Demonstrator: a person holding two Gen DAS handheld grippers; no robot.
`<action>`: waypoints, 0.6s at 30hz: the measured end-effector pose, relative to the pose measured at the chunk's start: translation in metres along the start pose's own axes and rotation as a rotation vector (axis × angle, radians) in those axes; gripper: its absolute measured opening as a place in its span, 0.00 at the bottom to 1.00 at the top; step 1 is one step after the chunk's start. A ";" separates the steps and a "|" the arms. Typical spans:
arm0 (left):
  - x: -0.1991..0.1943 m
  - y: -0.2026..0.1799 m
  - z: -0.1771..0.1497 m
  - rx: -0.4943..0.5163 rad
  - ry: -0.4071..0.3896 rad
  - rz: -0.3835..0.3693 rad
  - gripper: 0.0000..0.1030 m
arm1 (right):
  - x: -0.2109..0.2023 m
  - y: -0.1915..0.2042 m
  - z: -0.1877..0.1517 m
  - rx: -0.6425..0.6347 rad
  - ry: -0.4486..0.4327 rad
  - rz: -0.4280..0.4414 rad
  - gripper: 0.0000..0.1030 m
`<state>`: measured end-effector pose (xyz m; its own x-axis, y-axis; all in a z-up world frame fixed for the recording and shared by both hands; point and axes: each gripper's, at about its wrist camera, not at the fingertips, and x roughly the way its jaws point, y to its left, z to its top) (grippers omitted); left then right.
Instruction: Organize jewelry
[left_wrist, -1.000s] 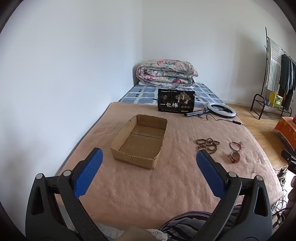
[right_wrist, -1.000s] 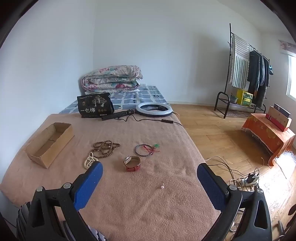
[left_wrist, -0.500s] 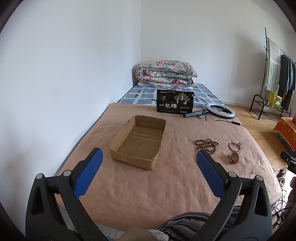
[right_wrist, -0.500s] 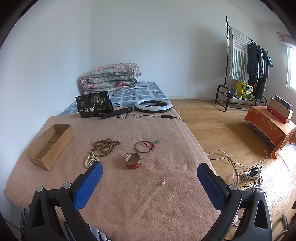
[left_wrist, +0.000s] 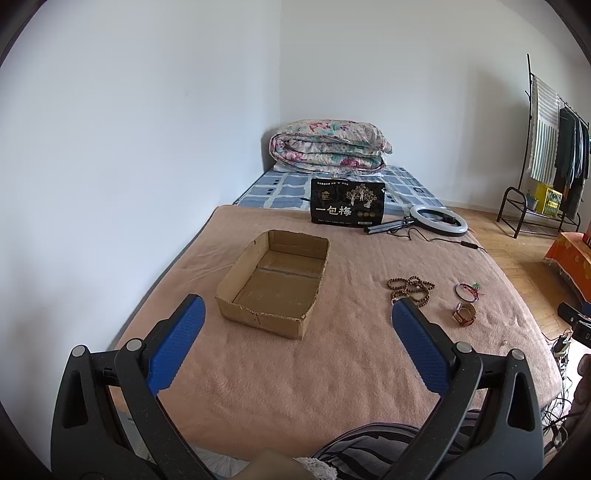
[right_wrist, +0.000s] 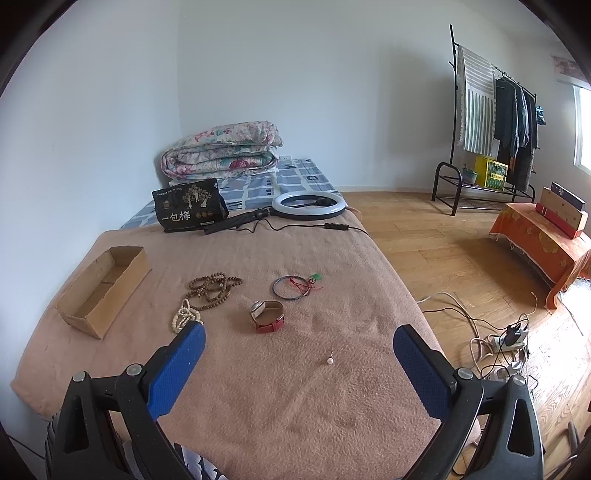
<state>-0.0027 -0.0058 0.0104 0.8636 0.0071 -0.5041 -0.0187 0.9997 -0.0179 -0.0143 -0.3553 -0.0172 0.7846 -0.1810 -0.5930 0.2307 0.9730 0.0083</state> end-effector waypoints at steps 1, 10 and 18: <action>0.000 0.000 0.000 0.000 0.000 -0.001 1.00 | 0.000 0.000 0.000 0.000 0.000 -0.001 1.00; 0.001 -0.005 0.005 0.003 0.001 -0.005 1.00 | 0.002 0.001 -0.002 -0.006 0.005 -0.005 1.00; 0.000 -0.005 0.007 -0.001 0.002 -0.008 1.00 | 0.002 0.000 -0.002 -0.006 0.007 -0.007 1.00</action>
<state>0.0012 -0.0108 0.0162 0.8628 -0.0014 -0.5056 -0.0118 0.9997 -0.0227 -0.0134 -0.3550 -0.0203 0.7791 -0.1868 -0.5984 0.2324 0.9726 -0.0011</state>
